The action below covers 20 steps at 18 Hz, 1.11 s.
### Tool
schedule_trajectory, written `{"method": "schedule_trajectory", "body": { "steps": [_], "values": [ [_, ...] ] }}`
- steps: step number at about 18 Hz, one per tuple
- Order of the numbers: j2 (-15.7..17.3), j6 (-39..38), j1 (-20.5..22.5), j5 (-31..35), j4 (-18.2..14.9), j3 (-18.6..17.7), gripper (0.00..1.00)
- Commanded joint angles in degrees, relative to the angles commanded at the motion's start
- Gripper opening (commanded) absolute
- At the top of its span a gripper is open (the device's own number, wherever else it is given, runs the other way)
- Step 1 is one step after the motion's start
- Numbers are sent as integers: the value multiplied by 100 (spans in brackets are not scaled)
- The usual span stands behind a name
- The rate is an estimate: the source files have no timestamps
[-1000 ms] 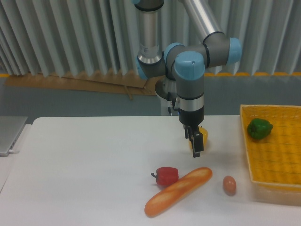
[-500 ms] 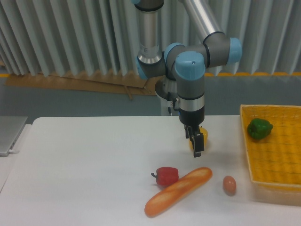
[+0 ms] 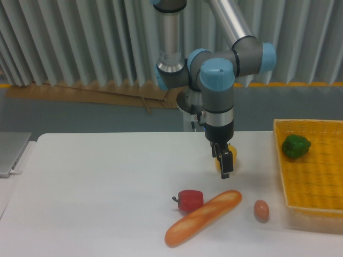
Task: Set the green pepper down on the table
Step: 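Move the gripper over to the green pepper in the orange basket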
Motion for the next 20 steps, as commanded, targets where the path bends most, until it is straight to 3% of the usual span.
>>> {"method": "schedule_trajectory", "body": {
  "steps": [20],
  "values": [
    [53,316,334,-35,-9,18,100]
  ]
}}
